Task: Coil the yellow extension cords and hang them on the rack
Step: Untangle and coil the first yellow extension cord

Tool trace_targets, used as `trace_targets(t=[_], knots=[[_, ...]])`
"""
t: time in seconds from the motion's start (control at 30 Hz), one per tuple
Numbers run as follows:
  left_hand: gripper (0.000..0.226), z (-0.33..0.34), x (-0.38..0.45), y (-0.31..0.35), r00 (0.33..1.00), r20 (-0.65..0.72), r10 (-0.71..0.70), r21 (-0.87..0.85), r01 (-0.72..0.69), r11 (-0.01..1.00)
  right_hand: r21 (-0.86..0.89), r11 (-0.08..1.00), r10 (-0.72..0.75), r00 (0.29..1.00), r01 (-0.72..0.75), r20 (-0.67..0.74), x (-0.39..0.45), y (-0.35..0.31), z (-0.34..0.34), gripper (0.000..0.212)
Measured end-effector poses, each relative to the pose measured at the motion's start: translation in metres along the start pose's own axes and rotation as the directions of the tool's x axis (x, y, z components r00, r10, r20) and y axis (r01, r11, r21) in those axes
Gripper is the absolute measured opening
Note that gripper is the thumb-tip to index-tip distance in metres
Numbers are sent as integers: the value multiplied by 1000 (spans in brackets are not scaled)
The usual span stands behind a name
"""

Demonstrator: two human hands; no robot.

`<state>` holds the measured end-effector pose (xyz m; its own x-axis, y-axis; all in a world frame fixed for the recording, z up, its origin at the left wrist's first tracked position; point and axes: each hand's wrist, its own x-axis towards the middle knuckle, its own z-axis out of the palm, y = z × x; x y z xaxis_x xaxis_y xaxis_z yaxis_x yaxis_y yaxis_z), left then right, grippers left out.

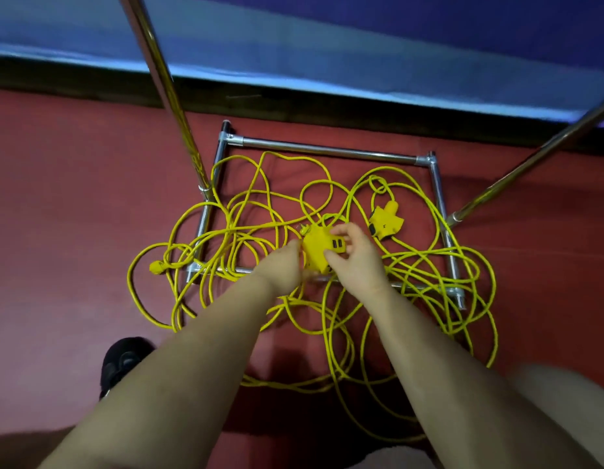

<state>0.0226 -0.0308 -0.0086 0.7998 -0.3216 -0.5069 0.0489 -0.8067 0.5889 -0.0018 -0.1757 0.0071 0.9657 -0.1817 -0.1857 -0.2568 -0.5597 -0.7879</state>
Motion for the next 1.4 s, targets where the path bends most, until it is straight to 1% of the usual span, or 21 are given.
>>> trace_targets(t=[0.1, 0.17, 0.23, 0.3, 0.4, 0.5, 0.57, 0.6, 0.7, 0.77, 0.83, 0.9, 0.93, 0.97, 1.03, 1.07, 1.13, 1.23, 1.3, 1.33, 1.4], knots=[[61, -23, -27, 23, 995, -93, 36, -86, -44, 995, 48, 991, -120, 991, 122, -54, -18, -37, -25, 31], [54, -37, -44, 36, 992, -119, 44, -140, -61, 988, 47, 983, -175, 980, 180, -92, -30, -60, -41, 31], [44, -49, -63, 46, 990, -105, 93, -131, -107, 986, 77, 970, -215, 963, 229, -160, -42, -83, -57, 30], [30, -59, -84, 54, 981, -119, 152, -110, -165, 980, 145, 951, -240, 948, 273, -209, -56, -107, -74, 29], [17, -75, -112, 63, 967, -156, 201, -120, -221, 968, 178, 934, -266, 937, 309, -228, -73, -136, -93, 28], [23, -90, -133, 67, 961, -152, 229, -36, -237, 971, 235, 926, -240, 941, 296, -238, -85, -147, -103, 24], [28, -101, -145, 72, 952, -165, 256, 12, -258, 966, 287, 924, -185, 952, 254, -244, -92, -149, -110, 24], [30, -107, -151, 76, 945, -178, 275, 38, -272, 961, 343, 912, -145, 958, 227, -248, -95, -149, -115, 24], [31, -118, -174, 93, 901, -223, 372, 72, -366, 928, 550, 819, -37, 971, 164, -235, -106, -149, -131, 23], [26, -120, -191, 111, 856, -248, 454, 72, -451, 890, 650, 745, -26, 981, 147, -192, -114, -147, -144, 29], [25, -119, -208, 130, 812, -269, 518, 108, -509, 854, 703, 698, -44, 988, 138, -150, -118, -145, -156, 42], [28, -120, -216, 143, 776, -289, 560, 177, -531, 828, 683, 714, -69, 986, 153, -149, -119, -144, -164, 53], [29, -121, -218, 147, 768, -294, 569, 207, -530, 822, 673, 719, -86, 983, 175, -163, -120, -144, -167, 56], [28, -121, -217, 149, 765, -294, 574, 216, -531, 819, 662, 720, -107, 976, 209, -192, -120, -144, -168, 56], [22, -118, -210, 148, 771, -272, 575, 181, -546, 818, 624, 721, -152, 947, 301, -281, -121, -144, -169, 55], [22, -116, -205, 145, 781, -268, 564, 158, -542, 826, 598, 722, -177, 928, 348, -327, -122, -145, -168, 55], [24, -109, -190, 134, 822, -257, 509, 139, -490, 861, 554, 710, -216, 884, 433, -414, -122, -148, -168, 56], [25, -98, -170, 111, 877, -232, 421, 117, -404, 907, 481, 675, -265, 792, 560, -550, -115, -153, -170, 59], [23, -98, -158, 102, 886, -230, 404, 182, -369, 912, 423, 691, -289, 761, 586, -581, -109, -151, -170, 61], [22, -99, -153, 100, 896, -231, 379, 188, -341, 921, 416, 700, -282, 760, 580, -585, -106, -150, -170, 62], [24, -102, -146, 101, 920, -217, 326, 129, -304, 944, 375, 745, -259, 757, 552, -600, -100, -145, -170, 65]])
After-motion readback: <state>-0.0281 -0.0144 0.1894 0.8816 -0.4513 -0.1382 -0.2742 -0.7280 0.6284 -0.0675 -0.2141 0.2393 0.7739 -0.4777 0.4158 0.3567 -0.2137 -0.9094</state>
